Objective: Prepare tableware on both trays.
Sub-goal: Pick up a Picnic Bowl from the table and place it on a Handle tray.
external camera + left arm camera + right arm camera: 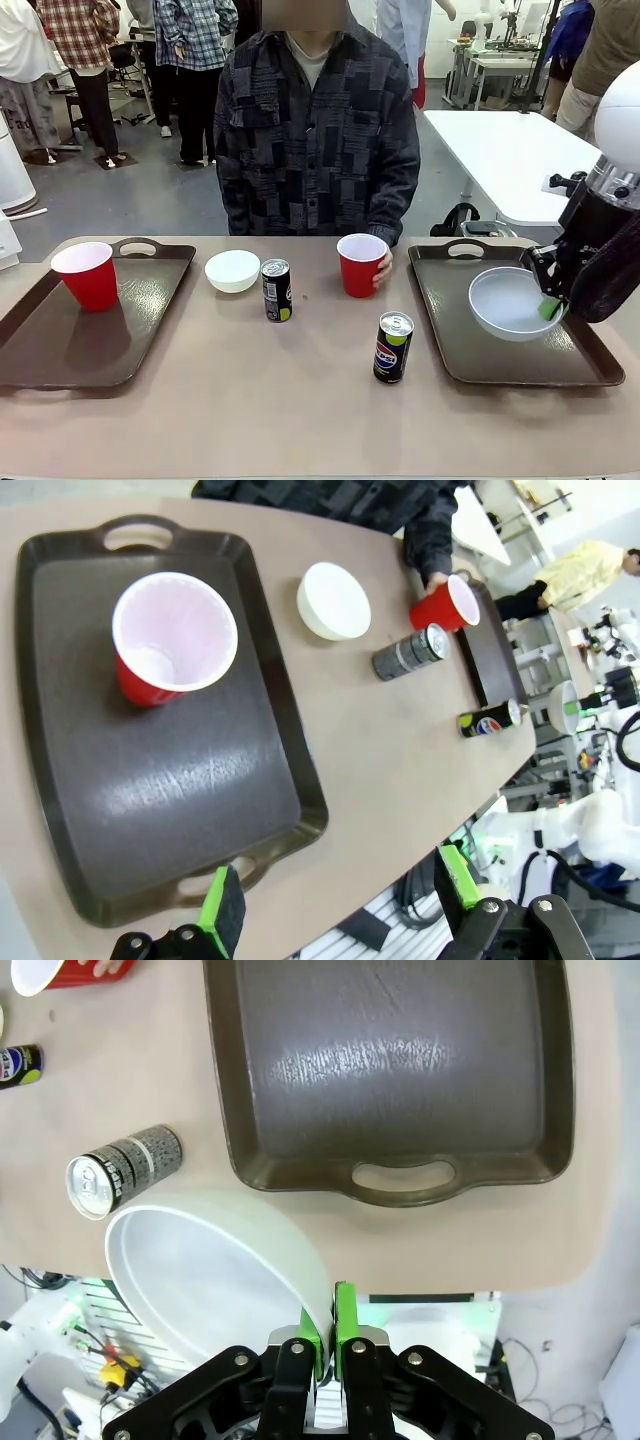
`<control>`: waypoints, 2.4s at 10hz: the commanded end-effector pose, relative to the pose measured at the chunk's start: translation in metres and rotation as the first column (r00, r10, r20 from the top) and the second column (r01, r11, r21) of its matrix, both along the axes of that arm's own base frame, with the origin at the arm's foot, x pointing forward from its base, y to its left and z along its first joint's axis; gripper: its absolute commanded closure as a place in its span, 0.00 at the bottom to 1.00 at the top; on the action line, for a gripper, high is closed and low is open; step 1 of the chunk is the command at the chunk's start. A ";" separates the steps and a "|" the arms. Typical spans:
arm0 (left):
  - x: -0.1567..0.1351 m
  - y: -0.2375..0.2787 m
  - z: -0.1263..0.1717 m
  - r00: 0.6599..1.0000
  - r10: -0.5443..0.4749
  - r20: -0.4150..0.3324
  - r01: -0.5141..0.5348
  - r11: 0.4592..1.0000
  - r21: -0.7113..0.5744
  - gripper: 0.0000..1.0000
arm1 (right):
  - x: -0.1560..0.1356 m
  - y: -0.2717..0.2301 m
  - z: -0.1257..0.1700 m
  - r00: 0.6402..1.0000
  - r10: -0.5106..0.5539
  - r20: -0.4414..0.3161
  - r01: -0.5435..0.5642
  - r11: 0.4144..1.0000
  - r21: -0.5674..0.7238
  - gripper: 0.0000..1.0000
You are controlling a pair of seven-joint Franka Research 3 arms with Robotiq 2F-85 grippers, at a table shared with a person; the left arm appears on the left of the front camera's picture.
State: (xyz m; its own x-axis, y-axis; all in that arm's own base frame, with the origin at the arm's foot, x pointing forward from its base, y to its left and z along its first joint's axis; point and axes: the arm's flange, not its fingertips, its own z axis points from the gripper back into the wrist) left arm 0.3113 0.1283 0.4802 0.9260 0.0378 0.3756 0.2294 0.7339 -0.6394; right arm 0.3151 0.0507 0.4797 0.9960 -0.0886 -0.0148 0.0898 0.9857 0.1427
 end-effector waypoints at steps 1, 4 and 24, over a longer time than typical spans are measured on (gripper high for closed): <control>-0.001 0.002 0.000 1.000 -0.005 0.010 0.005 1.000 -0.015 0.00 | 0.007 0.007 0.001 1.000 0.014 0.003 -0.014 1.000 0.011 0.92; -0.001 0.002 0.000 1.000 -0.005 0.010 0.005 1.000 -0.015 0.00 | 0.047 -0.019 -0.025 0.999 -0.036 -0.018 0.036 0.999 -0.011 0.92; -0.001 0.002 0.000 1.000 -0.005 0.010 0.005 1.000 -0.015 0.00 | 0.085 -0.078 -0.102 0.997 0.010 -0.071 -0.002 0.994 0.107 0.92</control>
State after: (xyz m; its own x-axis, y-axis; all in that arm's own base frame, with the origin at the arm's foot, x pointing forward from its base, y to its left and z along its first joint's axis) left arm 0.3112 0.1285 0.4803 0.9260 0.0389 0.3756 0.2286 0.7339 -0.6397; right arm 0.3962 -0.0283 0.3754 0.9887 -0.0994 -0.1123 0.1210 0.9711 0.2058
